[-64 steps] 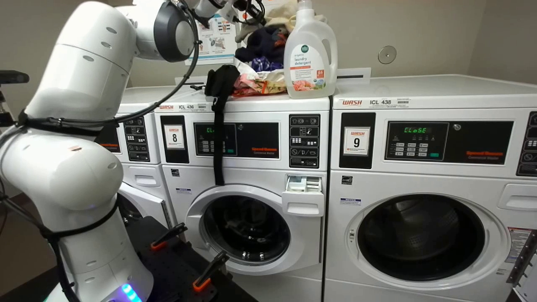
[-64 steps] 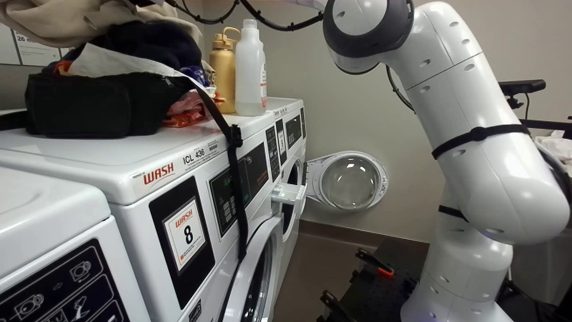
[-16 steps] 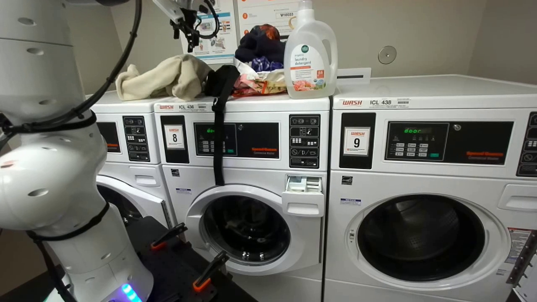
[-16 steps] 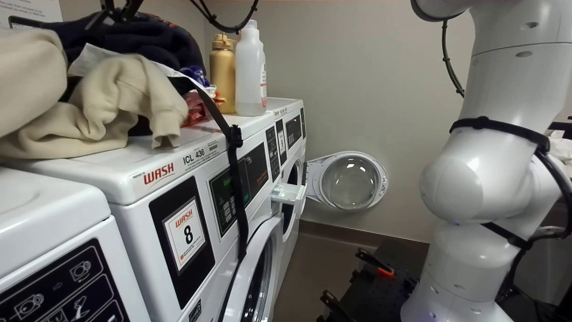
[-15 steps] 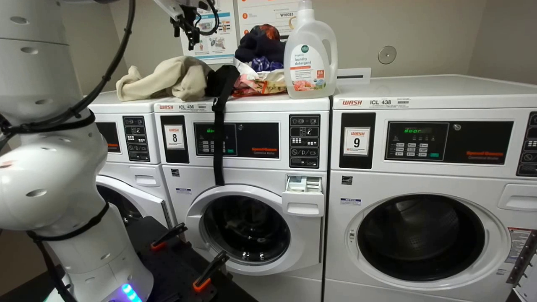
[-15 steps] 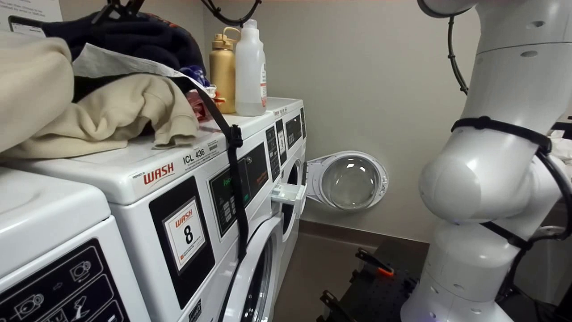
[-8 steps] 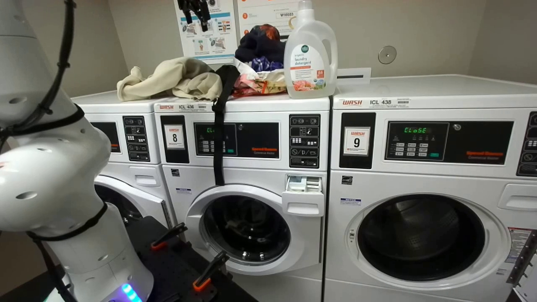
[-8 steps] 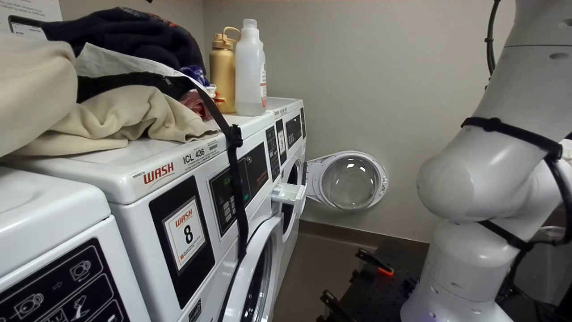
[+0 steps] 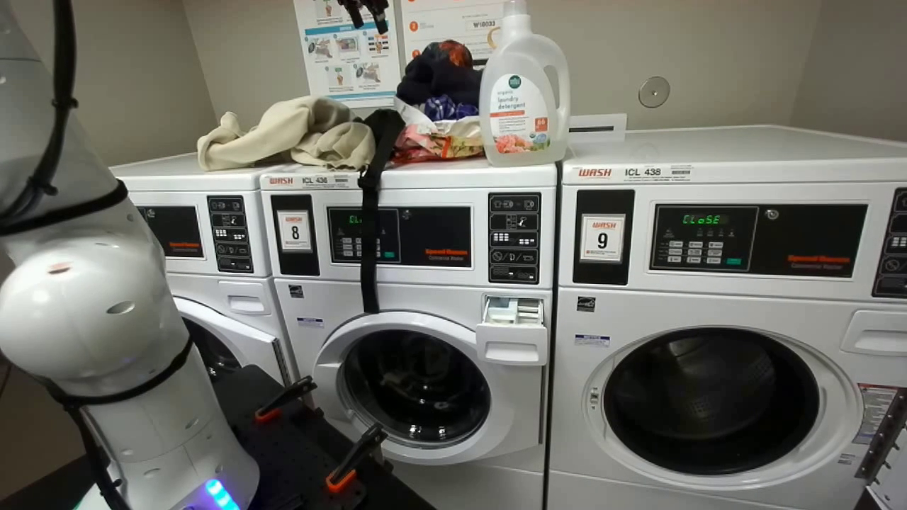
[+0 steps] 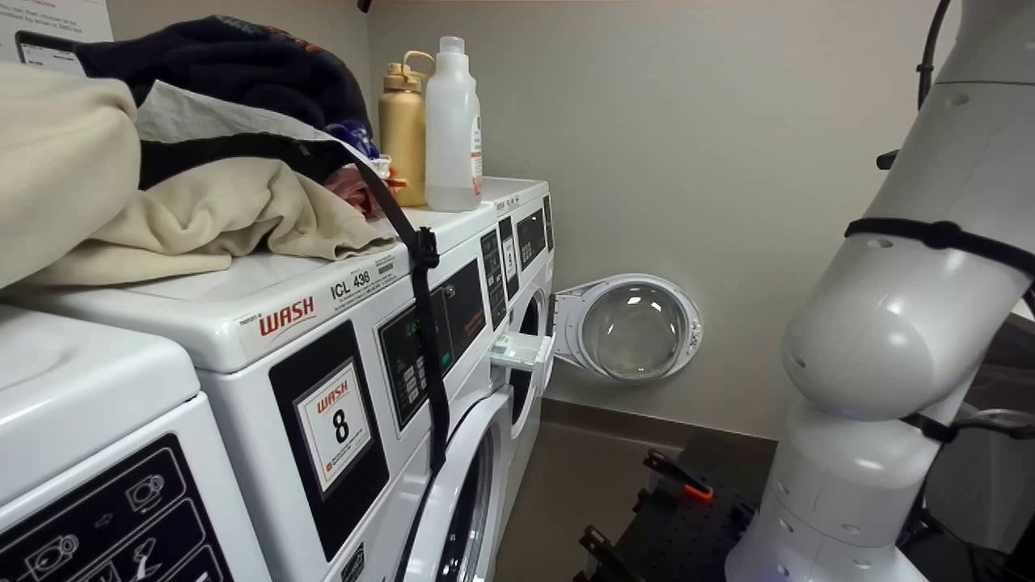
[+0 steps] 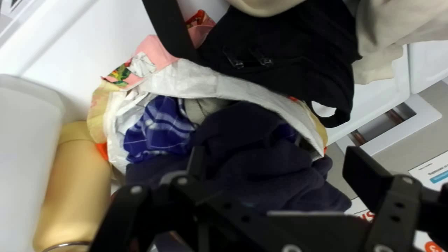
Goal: Take the clothes out of the bag on the washing machine
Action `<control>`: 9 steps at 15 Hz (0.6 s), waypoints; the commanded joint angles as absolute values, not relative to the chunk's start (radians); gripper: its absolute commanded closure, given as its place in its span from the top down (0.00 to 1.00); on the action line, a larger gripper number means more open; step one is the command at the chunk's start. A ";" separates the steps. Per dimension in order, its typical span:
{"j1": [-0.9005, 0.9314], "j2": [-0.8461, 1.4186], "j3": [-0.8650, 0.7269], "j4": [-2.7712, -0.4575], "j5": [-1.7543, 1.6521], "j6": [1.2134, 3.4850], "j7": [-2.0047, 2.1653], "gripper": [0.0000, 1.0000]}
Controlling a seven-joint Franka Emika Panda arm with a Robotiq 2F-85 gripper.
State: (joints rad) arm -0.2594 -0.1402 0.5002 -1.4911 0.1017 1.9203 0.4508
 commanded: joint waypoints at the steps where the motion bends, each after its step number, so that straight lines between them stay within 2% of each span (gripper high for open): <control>1: -0.102 -0.157 0.341 -1.540 0.049 1.930 0.499 1.00; 9: 0.027 -0.142 0.220 -1.561 0.025 1.950 0.512 1.00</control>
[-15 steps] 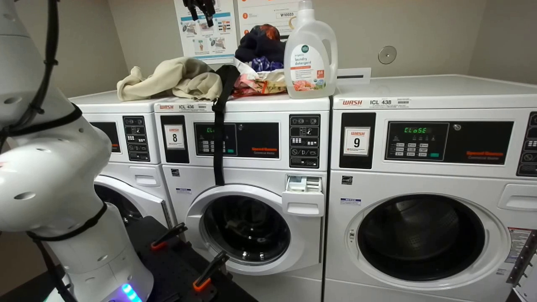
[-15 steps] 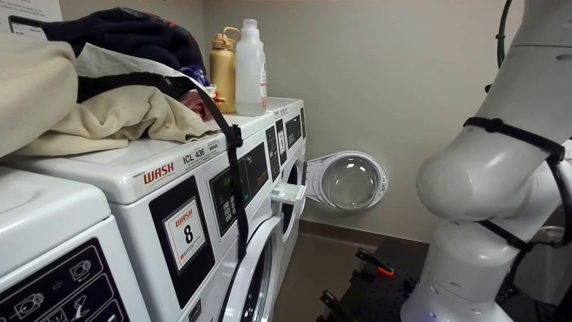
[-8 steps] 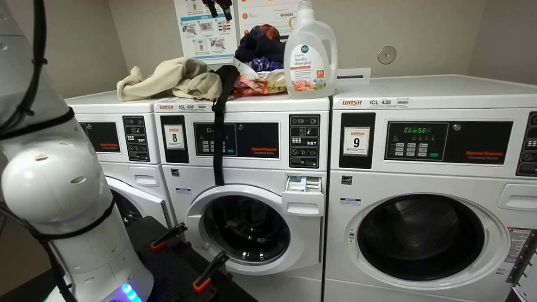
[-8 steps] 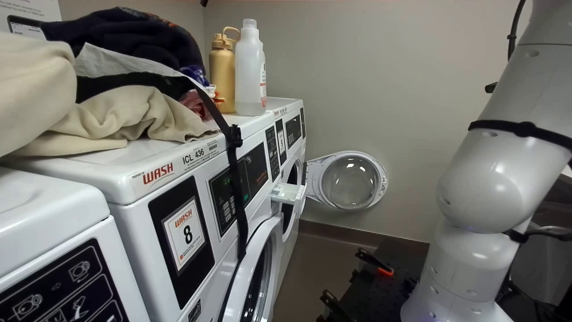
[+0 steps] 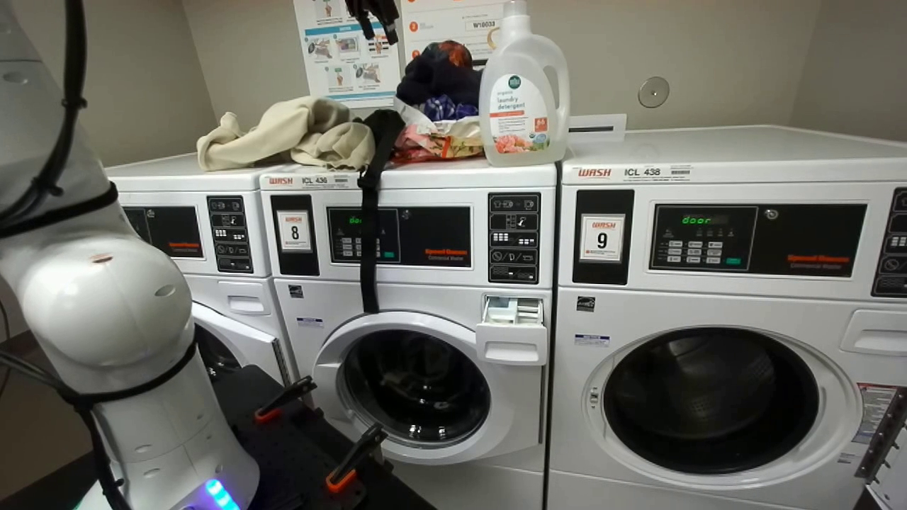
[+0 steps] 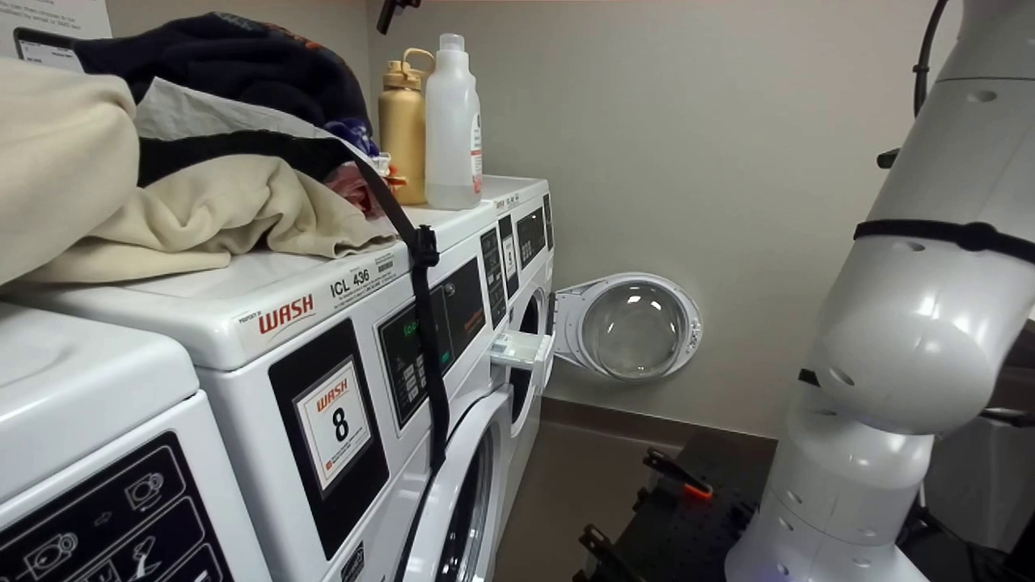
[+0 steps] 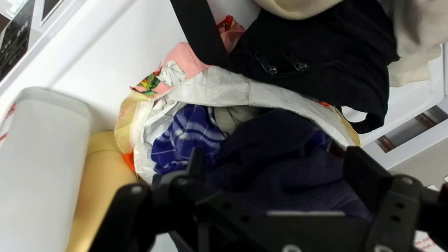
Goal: Take the clothes out of the bag on the washing machine
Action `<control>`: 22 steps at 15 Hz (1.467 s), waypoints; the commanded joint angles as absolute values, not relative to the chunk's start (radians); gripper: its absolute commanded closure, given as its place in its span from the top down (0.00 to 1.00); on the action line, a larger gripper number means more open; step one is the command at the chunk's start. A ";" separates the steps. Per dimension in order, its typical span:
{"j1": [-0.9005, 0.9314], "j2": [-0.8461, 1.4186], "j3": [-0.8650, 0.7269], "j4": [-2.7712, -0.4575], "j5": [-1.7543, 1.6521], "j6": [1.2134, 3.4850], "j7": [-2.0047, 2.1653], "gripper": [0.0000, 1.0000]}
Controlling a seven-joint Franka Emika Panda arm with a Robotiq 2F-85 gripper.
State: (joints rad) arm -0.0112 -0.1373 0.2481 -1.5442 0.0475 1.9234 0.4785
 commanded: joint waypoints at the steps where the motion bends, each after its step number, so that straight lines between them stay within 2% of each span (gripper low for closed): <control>1: 0.033 -0.137 0.217 -1.561 0.021 1.953 0.515 1.00; 8: 0.055 -0.104 0.196 -1.558 0.019 1.994 0.513 1.00; 15: 0.072 -0.052 0.201 -1.622 -0.148 2.340 0.589 1.00; 22: 0.109 0.026 0.178 -1.689 -0.447 2.516 0.757 1.00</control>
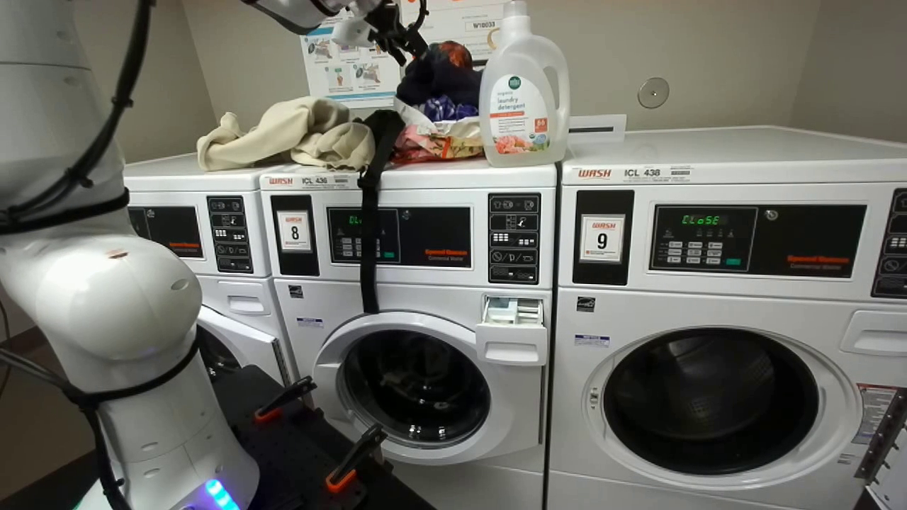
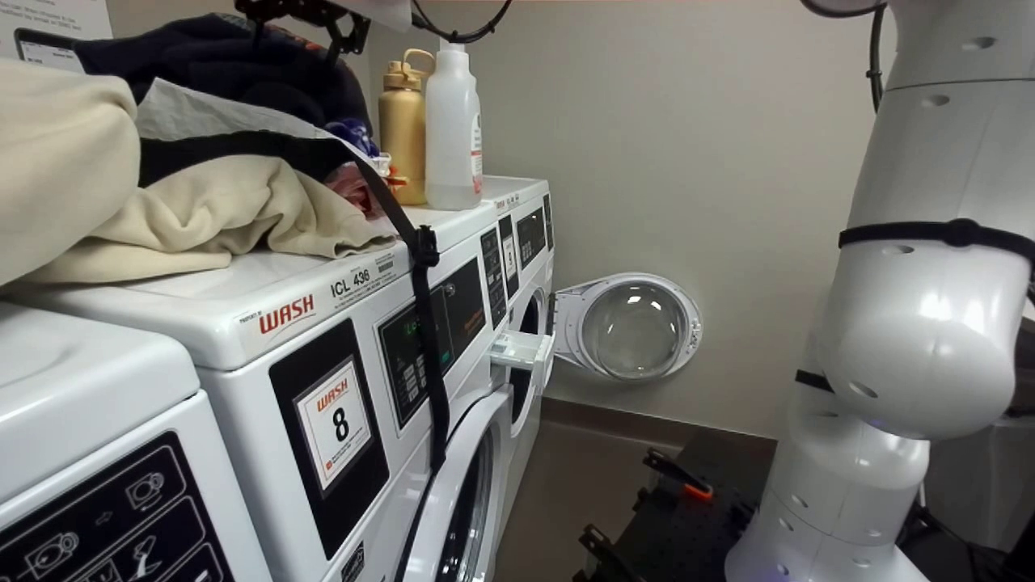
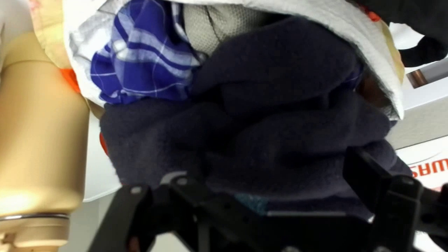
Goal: Take the clothes out of the bag on the washing machine
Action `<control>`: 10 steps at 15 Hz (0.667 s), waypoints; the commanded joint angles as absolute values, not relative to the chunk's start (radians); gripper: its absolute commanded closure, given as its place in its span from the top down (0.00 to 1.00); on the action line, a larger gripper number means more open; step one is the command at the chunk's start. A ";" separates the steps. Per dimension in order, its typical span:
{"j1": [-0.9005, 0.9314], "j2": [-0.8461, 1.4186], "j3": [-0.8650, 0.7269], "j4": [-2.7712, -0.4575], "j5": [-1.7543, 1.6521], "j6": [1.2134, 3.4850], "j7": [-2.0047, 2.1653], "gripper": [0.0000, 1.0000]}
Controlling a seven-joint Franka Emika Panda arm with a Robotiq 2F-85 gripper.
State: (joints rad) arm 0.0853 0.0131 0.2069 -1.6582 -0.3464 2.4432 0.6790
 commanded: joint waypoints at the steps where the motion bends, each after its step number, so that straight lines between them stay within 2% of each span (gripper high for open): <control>1: 0.113 0.036 0.169 -1.693 -0.499 2.550 0.791 1.00; 6: 0.115 0.079 0.159 -1.690 -0.683 2.600 0.929 1.00; 8: 0.117 0.091 0.164 -1.690 -0.685 2.591 0.943 0.74; 10: 0.118 0.097 0.166 -1.687 -0.683 2.594 0.951 0.58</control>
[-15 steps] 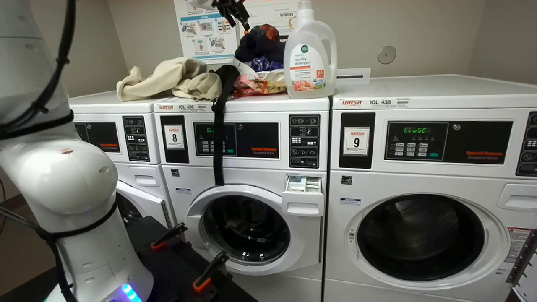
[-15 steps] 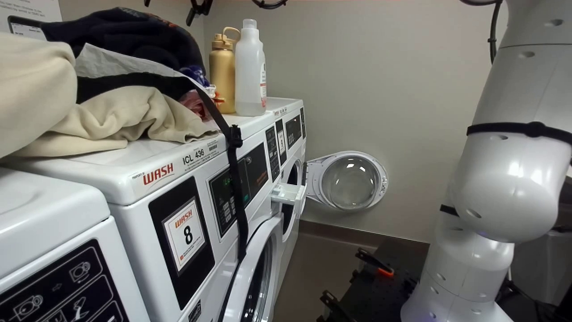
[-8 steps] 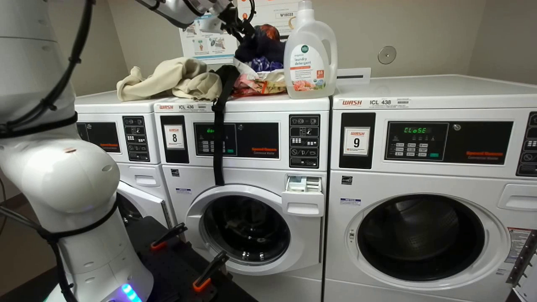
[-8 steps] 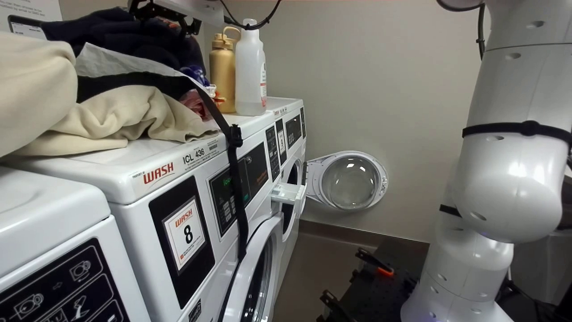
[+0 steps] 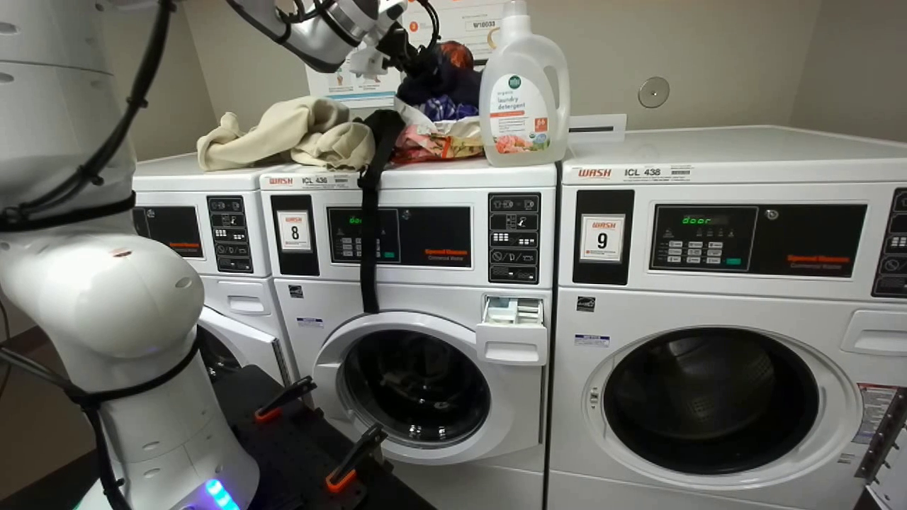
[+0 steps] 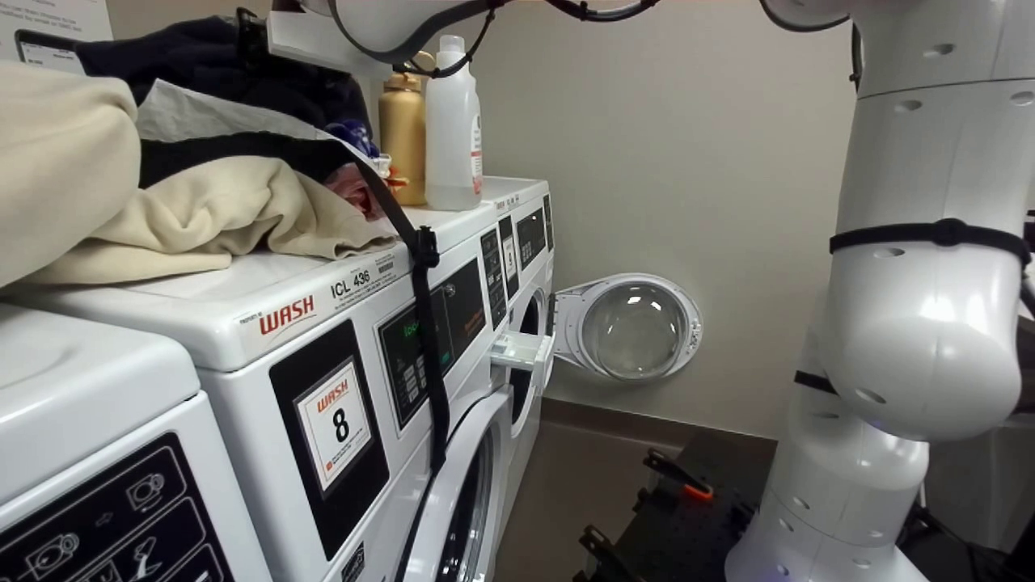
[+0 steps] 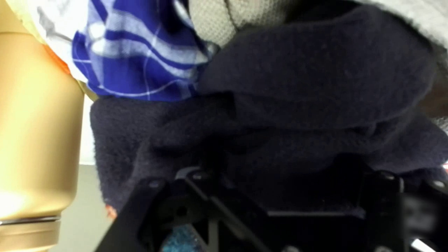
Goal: Take the clothes out of the bag on the washing machine
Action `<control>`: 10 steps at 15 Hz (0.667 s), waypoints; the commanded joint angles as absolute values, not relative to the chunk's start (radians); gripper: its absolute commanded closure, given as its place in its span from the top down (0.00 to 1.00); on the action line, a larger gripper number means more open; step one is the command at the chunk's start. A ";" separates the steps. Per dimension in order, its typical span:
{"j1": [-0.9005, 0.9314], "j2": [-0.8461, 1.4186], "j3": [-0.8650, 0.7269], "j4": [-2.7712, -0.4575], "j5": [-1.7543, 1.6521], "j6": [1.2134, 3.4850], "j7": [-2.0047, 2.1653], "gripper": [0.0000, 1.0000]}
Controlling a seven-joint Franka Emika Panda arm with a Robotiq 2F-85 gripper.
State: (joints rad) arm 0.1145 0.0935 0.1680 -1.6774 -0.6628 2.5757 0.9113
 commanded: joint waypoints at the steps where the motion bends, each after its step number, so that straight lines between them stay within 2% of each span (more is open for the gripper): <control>1: 0.118 0.099 0.166 -1.685 -0.681 2.595 0.952 0.51; 7: 0.115 0.087 0.164 -1.693 -0.679 2.601 0.973 0.07; 9: 0.114 0.083 0.163 -1.695 -0.672 2.601 0.989 0.03; 10: 0.113 0.081 0.163 -1.695 -0.671 2.603 0.998 0.07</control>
